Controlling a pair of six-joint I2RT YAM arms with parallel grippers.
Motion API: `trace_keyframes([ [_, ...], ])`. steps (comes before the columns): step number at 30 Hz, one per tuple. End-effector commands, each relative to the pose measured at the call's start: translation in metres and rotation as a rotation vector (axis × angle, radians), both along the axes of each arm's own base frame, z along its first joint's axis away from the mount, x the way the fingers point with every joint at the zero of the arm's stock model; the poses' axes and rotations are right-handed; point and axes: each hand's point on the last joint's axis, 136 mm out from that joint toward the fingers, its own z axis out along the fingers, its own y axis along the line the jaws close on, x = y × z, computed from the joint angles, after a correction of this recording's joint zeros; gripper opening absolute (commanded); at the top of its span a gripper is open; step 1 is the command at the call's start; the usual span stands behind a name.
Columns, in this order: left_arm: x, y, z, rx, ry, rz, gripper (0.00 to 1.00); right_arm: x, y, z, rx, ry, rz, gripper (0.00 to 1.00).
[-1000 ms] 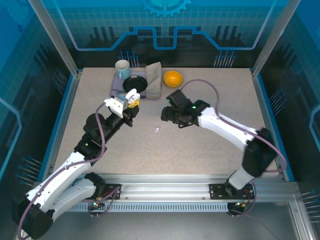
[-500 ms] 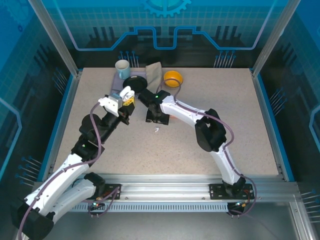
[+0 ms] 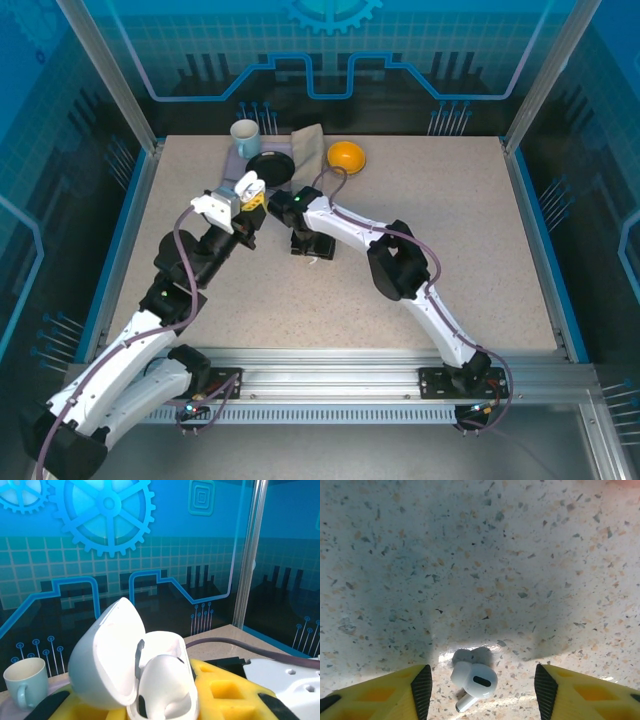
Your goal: Insert the wireless bluetooth earbuds into the charging case
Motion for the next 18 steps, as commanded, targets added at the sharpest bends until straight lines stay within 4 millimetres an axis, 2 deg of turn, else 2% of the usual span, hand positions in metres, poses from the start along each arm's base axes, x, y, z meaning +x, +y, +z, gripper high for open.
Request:
trace_keyframes([
  [1,-0.003,0.009,0.014,-0.031,-0.042,0.026,0.0,-0.007,0.0,-0.004,-0.035,0.016,-0.012,0.57],
  [8,-0.003,0.009,0.012,-0.03,-0.039,0.026,0.0,-0.011,-0.003,-0.01,-0.045,0.029,-0.016,0.48],
  [13,-0.004,0.009,0.013,-0.032,-0.038,0.024,0.0,-0.014,-0.006,-0.014,-0.042,0.037,-0.006,0.37],
  [15,-0.005,0.009,0.013,-0.033,-0.038,0.023,0.0,-0.013,-0.005,-0.017,-0.027,0.038,0.017,0.32],
  [18,-0.005,0.009,0.012,-0.034,-0.036,0.023,0.0,-0.012,-0.002,-0.019,-0.007,0.038,0.078,0.31],
])
